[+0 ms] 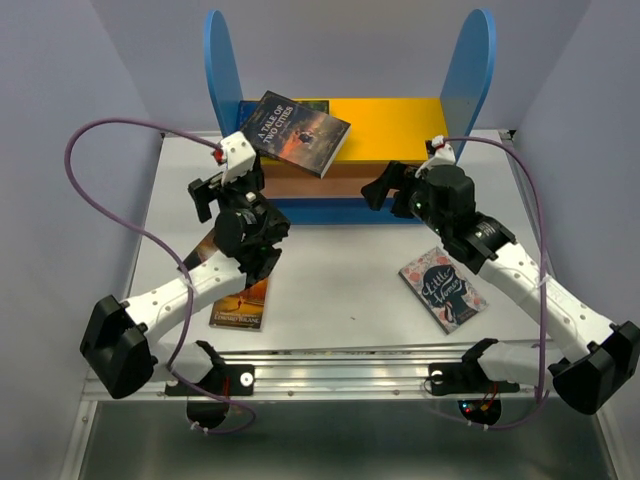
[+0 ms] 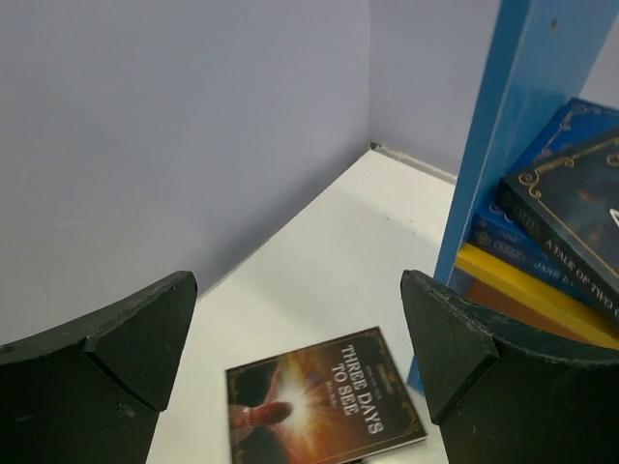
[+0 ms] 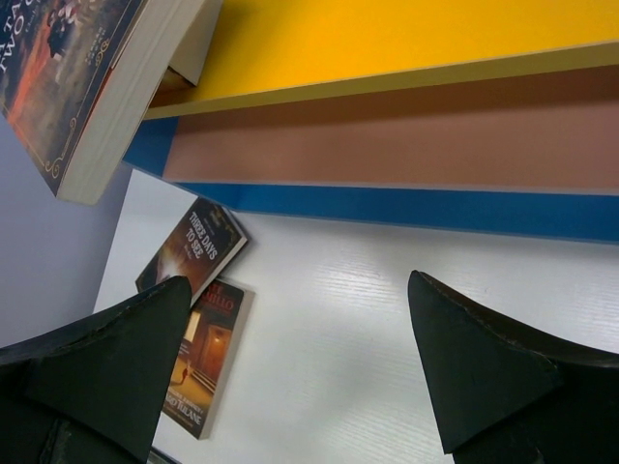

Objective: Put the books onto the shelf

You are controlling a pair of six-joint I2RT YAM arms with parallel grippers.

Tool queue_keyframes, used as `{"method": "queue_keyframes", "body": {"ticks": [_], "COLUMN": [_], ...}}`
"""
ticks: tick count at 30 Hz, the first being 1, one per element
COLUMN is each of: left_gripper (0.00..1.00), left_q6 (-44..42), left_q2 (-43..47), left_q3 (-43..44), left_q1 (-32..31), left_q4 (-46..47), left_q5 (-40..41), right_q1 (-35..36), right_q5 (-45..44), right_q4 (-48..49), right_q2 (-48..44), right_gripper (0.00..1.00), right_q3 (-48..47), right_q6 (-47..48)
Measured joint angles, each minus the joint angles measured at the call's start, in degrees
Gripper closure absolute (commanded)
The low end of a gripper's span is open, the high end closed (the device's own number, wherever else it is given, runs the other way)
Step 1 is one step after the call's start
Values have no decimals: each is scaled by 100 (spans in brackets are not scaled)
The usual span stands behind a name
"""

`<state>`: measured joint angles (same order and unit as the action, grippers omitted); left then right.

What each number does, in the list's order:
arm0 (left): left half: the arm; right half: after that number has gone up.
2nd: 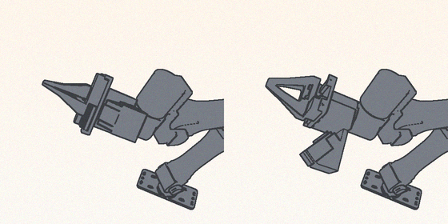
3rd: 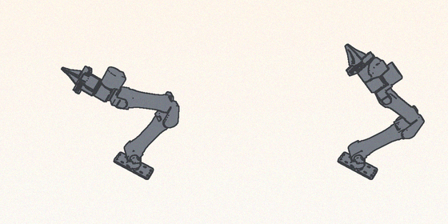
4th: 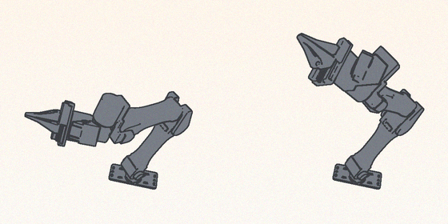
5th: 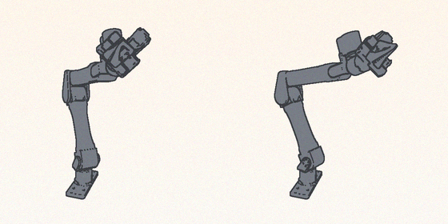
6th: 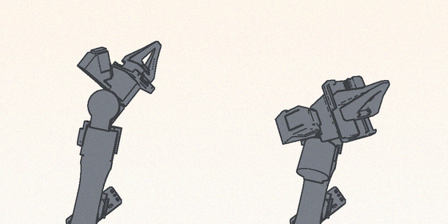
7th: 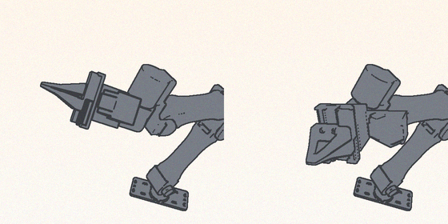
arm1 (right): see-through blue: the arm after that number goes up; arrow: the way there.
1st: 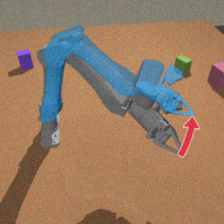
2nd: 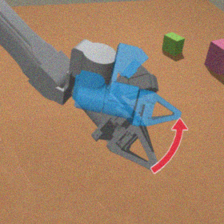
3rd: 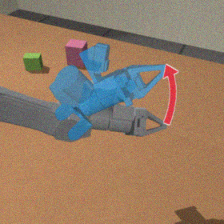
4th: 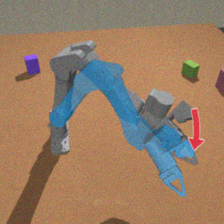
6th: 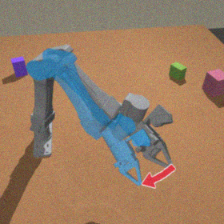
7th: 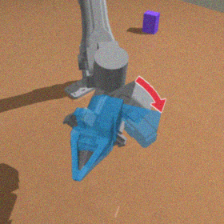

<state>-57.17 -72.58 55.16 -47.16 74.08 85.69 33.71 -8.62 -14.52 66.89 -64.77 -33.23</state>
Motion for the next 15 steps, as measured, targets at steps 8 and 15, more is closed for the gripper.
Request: {"method": "queue_keyframes", "body": {"ticks": [8, 15], "left_gripper": [1, 1], "left_q6": [2761, 5001], "left_q2": [431, 424], "left_q3": [83, 2111], "left_q1": [157, 942], "left_q4": [-448, -3838], "left_q5": [-2763, -5351], "right_q1": [0, 0], "right_q5": [-107, -442], "right_q4": [-4, -170], "right_q2": [-155, -192], "right_gripper": [0, 0], "right_q3": [105, 98], "right_q6": [-109, -101]}}
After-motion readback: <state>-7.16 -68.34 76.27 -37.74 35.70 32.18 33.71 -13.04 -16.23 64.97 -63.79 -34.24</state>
